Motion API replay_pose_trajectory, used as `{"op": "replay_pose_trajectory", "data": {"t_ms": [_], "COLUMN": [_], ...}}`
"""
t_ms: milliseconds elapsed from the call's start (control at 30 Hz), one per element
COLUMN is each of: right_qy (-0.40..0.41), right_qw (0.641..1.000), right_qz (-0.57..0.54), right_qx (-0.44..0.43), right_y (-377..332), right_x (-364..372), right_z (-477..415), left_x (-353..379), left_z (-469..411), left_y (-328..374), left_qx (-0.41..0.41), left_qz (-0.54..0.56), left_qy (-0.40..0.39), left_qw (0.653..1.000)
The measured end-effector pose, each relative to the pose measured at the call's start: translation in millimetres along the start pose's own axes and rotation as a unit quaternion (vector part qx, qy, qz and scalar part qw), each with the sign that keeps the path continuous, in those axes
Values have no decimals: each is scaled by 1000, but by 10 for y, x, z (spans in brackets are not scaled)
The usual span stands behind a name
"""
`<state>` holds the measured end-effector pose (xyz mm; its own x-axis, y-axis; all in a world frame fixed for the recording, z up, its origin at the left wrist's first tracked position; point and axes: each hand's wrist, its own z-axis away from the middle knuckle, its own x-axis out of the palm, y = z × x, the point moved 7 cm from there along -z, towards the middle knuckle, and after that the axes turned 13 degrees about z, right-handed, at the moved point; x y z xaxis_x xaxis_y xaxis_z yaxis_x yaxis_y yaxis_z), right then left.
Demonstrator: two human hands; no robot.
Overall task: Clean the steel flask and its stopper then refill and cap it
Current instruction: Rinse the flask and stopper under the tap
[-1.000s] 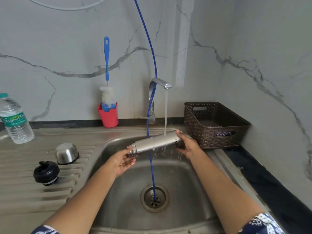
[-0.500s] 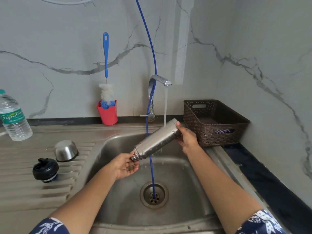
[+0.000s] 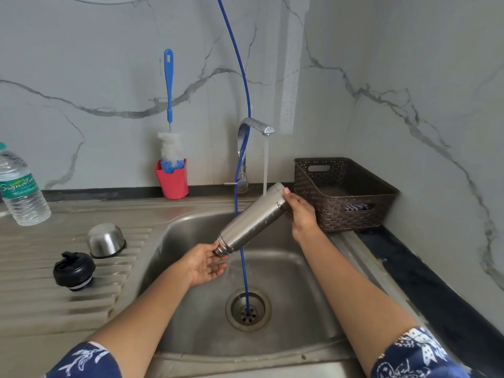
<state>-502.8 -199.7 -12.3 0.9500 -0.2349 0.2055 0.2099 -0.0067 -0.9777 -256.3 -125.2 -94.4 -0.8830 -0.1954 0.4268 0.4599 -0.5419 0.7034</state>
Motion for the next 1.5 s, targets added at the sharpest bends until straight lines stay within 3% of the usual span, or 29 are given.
{"op": "replay_pose_trajectory", "data": {"t_ms": [167, 300, 600, 767, 1067, 1200, 1500], "right_qy": [-41, -65, -82, -73, -85, -99, -138], "right_qw": [999, 997, 989, 988, 965, 958, 981], "right_qz": [4, 38, 122, 138, 194, 143, 7], "right_qx": [-20, 3, -13, -9, 151, 229, 137], "right_y": [-58, 20, 21, -18, 296, 400, 276], "right_x": [40, 105, 397, 311, 18, -54, 4], "right_z": [25, 77, 168, 182, 165, 261, 161], "left_x": [-17, -197, -413, -361, -252, -185, -209], "left_z": [31, 46, 139, 181, 183, 171, 73], "left_y": [97, 221, 100, 154, 434, 513, 486], "left_qx": [32, 62, -3, 21, 152, 189, 177], "left_qz": [24, 53, 46, 77, 99, 65, 186], "left_qy": [-2, 47, 106, 93, 40, 10, 38], "left_qw": [999, 996, 993, 992, 983, 980, 966]}}
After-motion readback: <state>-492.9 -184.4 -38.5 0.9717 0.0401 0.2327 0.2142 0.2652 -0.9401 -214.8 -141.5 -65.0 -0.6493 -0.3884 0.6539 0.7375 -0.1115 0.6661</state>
